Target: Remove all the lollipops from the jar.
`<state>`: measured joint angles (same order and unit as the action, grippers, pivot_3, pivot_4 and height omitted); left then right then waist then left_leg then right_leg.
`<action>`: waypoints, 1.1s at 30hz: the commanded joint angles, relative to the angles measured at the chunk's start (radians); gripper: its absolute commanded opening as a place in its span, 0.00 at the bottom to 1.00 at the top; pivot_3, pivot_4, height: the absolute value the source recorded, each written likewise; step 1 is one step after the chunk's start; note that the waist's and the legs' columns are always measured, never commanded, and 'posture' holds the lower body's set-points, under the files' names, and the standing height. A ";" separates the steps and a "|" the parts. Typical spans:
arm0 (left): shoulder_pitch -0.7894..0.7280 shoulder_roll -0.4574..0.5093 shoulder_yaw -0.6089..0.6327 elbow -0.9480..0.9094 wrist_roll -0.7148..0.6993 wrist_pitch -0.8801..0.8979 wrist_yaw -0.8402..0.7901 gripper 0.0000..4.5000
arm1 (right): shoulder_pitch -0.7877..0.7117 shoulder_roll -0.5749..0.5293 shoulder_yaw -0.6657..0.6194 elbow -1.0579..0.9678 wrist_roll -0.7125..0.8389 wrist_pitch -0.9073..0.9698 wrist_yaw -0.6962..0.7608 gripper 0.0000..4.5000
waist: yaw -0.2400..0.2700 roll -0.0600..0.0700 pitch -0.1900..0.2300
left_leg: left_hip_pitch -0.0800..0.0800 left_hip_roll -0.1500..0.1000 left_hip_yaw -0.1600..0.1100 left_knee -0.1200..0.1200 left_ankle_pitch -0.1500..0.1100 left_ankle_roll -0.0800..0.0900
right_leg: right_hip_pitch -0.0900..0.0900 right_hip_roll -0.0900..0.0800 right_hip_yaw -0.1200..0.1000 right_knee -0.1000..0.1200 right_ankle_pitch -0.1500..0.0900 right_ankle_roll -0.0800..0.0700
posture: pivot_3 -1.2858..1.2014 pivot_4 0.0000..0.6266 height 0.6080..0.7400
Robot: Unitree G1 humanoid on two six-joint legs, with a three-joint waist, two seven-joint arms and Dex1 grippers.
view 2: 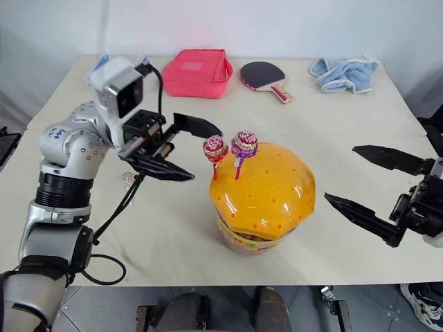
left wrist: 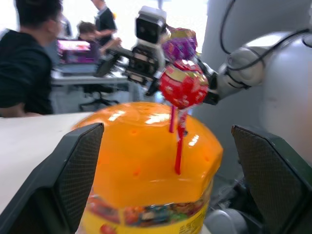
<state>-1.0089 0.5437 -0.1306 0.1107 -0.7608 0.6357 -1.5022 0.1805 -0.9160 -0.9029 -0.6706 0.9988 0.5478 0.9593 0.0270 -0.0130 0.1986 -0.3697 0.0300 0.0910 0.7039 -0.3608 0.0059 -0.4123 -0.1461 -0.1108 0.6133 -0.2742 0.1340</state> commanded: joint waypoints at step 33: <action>-0.243 0.034 0.124 0.177 0.119 -0.067 0.140 0.00 | -0.011 -0.010 -0.026 -0.007 0.047 -0.036 -0.024 1.00 | 0.000 0.000 0.000 | 0.000 0.000 0.000 0.000 0.000 0.000 | 0.000 0.000 0.000 -0.001 0.000 0.000 | 0.52 0.24 1.00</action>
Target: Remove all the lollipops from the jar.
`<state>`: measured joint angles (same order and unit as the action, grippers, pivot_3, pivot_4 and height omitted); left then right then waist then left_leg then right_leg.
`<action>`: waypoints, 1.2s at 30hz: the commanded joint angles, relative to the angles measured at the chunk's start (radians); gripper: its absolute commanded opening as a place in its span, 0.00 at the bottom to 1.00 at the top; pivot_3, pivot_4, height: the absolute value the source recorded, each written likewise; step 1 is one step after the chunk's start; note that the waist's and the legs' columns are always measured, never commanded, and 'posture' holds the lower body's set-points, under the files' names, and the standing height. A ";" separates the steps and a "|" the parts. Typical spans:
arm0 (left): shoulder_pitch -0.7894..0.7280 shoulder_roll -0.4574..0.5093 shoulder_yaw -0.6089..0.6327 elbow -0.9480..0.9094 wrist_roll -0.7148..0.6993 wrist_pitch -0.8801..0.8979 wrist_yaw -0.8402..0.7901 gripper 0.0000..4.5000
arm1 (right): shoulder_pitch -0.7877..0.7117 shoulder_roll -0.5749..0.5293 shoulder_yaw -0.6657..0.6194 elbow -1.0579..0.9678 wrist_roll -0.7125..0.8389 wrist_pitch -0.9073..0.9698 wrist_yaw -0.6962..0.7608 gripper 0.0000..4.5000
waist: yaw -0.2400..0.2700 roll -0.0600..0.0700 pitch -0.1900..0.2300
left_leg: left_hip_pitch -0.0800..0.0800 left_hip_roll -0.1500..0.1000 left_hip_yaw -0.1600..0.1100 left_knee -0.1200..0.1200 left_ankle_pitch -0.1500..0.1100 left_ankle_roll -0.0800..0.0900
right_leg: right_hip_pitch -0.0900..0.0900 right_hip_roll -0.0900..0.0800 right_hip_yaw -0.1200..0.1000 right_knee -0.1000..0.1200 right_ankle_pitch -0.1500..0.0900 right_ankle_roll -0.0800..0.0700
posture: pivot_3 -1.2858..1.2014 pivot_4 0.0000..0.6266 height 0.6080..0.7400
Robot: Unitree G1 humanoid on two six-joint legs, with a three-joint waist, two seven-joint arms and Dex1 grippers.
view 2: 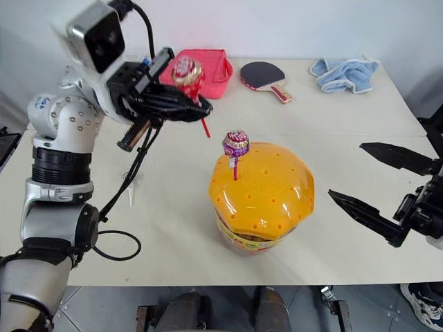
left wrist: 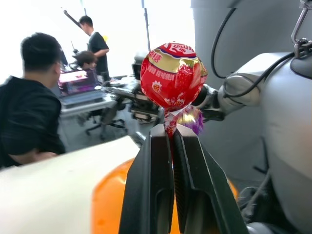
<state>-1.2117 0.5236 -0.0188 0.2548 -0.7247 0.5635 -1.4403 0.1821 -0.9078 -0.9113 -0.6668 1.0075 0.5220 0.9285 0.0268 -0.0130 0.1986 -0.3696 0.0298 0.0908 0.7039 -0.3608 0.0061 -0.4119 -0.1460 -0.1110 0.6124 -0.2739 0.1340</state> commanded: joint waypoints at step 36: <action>0.285 0.651 -0.318 0.125 0.586 0.888 0.577 0.23 | -0.176 -0.057 0.180 0.137 -0.036 -0.019 0.111 1.00 | 0.002 -0.005 -0.001 | 0.000 0.000 0.001 -0.002 0.000 0.000 | -0.002 0.000 0.000 0.000 0.000 0.000 | 0.52 0.24 1.00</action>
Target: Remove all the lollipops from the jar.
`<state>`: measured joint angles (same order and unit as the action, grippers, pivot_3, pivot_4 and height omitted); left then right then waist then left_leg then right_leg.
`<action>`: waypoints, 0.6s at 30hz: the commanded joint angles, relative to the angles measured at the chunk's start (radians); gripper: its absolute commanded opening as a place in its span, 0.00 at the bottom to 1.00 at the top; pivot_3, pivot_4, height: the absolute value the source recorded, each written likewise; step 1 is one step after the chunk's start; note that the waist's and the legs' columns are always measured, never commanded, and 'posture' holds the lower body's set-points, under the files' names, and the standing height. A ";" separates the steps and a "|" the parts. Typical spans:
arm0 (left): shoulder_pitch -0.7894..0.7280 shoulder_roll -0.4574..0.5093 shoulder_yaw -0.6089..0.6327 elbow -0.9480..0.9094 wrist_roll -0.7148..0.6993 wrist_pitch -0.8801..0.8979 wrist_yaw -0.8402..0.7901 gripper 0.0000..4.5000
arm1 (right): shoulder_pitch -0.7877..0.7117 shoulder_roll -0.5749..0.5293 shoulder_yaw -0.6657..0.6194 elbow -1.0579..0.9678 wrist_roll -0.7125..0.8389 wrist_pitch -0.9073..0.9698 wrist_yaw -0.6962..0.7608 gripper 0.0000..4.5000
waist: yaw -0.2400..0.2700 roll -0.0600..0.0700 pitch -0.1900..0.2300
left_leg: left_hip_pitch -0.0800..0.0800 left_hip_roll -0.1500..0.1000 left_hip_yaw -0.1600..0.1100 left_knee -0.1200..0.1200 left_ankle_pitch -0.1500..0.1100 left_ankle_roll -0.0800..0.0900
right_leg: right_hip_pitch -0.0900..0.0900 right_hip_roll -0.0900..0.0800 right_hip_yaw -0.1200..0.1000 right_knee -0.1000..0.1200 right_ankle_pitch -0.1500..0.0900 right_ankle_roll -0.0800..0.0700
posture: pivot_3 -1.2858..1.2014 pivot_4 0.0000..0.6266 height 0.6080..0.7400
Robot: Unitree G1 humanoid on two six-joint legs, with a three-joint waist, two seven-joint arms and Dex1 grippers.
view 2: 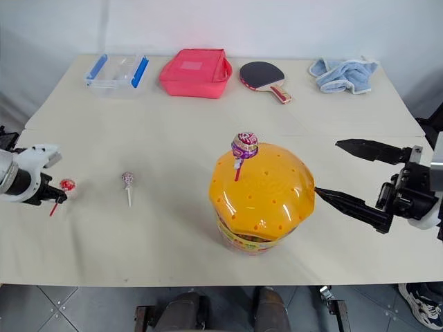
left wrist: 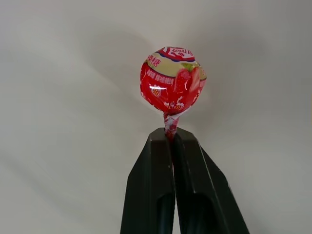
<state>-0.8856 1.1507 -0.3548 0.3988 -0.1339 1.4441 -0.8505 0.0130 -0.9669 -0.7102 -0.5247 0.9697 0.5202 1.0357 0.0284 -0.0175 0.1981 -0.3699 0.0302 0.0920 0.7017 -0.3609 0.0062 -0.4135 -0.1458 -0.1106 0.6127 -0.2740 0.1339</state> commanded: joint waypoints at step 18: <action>-0.319 -0.135 0.119 -0.240 -0.123 -0.386 -0.231 0.99 | -0.019 -0.008 -0.048 0.006 -0.025 -0.024 0.004 1.00 | 0.022 -0.003 0.001 | 0.000 0.000 0.000 0.001 0.000 0.000 | 0.000 -0.001 0.000 0.000 0.000 0.000 | 0.52 0.24 1.00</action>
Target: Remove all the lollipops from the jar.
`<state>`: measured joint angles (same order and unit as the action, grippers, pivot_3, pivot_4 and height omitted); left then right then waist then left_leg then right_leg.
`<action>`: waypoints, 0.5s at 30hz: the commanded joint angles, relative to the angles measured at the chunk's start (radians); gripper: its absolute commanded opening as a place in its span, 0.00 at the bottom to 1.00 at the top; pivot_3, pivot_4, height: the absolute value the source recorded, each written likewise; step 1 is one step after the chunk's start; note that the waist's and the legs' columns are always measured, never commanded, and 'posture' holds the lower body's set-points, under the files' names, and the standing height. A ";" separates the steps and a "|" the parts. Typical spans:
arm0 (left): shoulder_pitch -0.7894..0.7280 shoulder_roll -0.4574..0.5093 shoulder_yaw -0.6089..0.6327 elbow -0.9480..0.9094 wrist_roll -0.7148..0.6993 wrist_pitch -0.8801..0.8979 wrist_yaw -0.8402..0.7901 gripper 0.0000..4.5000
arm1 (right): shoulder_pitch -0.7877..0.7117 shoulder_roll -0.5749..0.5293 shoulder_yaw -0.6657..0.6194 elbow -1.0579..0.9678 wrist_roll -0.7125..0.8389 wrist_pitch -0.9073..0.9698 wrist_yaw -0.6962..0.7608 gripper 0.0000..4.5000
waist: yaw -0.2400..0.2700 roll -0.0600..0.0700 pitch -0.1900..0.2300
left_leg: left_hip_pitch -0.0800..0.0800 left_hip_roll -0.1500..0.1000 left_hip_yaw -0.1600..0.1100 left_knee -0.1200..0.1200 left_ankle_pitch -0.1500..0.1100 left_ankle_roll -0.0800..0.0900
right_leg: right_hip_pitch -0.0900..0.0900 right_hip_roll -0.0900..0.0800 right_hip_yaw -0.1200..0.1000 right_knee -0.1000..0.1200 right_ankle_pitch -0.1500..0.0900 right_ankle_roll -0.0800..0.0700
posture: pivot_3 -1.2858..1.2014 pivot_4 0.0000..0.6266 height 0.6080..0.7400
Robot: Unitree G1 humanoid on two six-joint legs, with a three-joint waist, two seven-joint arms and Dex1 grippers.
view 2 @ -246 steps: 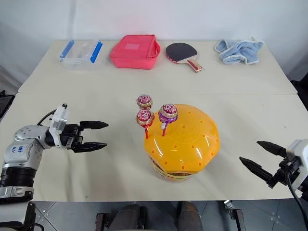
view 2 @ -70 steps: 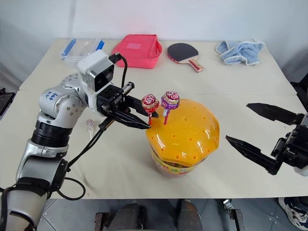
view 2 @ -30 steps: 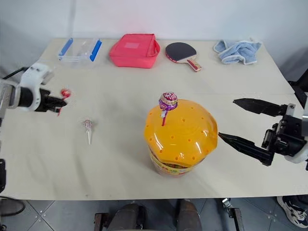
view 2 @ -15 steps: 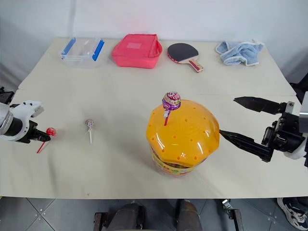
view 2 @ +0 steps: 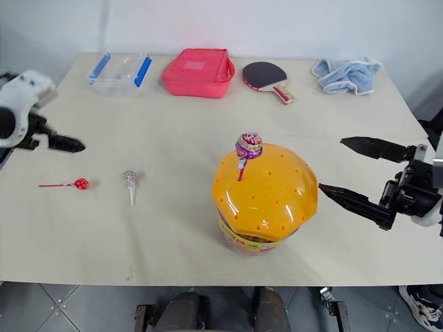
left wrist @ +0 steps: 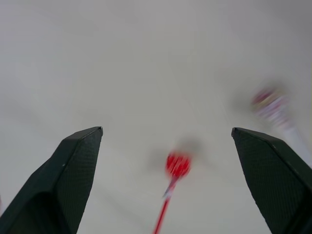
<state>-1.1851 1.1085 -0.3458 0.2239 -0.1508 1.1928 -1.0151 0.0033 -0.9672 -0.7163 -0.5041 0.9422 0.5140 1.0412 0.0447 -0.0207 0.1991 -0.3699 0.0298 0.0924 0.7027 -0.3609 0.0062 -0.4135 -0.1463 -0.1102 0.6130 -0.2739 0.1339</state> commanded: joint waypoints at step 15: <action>0.079 -0.578 0.334 -0.022 -0.494 -0.635 -0.560 0.99 | 0.164 0.030 -0.242 -0.213 0.185 0.078 -0.040 1.00 | -0.018 0.001 -0.001 | 0.000 0.000 0.000 0.003 0.000 0.000 | 0.000 0.000 0.000 0.001 0.000 0.000 | 0.52 0.24 1.00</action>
<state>-1.0865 0.5425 -0.0156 0.2131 -0.6099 0.5806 -1.5013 0.1440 -0.9561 -0.9139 -0.6714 1.0927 0.5816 1.0106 0.0266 -0.0193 0.1983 -0.3701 0.0301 0.0923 0.7059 -0.3611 0.0066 -0.4129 -0.1463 -0.1101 0.6144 -0.2737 0.1342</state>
